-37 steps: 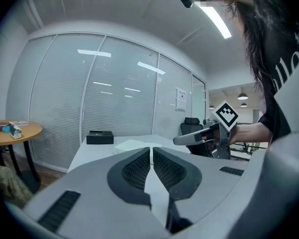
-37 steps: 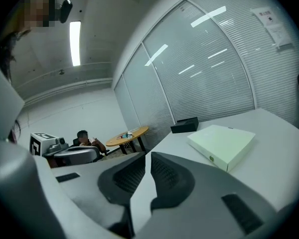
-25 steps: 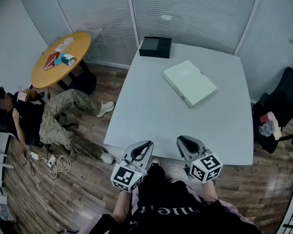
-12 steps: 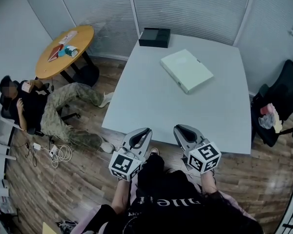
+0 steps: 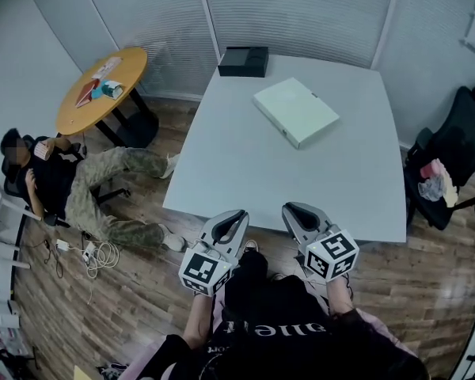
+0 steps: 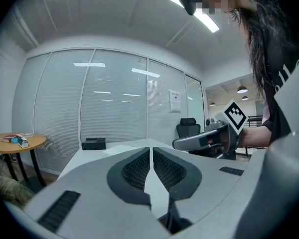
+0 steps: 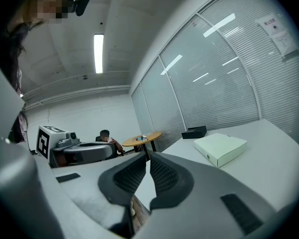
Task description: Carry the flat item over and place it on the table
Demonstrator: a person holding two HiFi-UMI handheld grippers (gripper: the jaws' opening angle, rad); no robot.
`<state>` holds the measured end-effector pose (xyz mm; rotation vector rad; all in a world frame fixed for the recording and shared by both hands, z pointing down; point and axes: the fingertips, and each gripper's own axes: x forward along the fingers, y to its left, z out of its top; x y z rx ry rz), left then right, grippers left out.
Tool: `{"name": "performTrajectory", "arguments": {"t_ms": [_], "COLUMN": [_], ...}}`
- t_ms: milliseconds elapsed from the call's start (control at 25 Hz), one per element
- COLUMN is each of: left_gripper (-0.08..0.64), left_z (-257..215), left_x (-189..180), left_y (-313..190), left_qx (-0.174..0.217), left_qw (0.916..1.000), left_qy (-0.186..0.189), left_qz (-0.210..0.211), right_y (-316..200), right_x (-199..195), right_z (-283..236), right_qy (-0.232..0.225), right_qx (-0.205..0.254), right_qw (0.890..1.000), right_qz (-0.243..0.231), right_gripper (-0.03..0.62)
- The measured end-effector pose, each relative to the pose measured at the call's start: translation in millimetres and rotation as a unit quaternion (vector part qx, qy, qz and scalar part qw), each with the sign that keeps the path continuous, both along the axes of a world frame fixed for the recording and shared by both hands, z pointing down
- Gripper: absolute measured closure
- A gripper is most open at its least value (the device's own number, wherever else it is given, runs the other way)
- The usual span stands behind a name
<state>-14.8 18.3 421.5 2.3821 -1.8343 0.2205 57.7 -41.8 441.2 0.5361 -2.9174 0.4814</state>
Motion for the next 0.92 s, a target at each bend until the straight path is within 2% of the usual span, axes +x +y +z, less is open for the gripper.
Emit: {"name": "performTrajectory", "arguments": {"t_ms": [920], "left_gripper": [0.525], "left_z": [8.0], "left_x": [11.5], "left_y": [-18.2], "left_qx": [-0.012], "left_qw": [0.9998], "left_qy": [-0.007], "left_qz": [0.015], "right_y": [-16.8], "right_x": [14.1], "right_z": [8.1], "right_qy": [0.005], "right_qx": [-0.012], "right_qw": [1.0], "right_qz": [0.011], "right_gripper": [0.56]}}
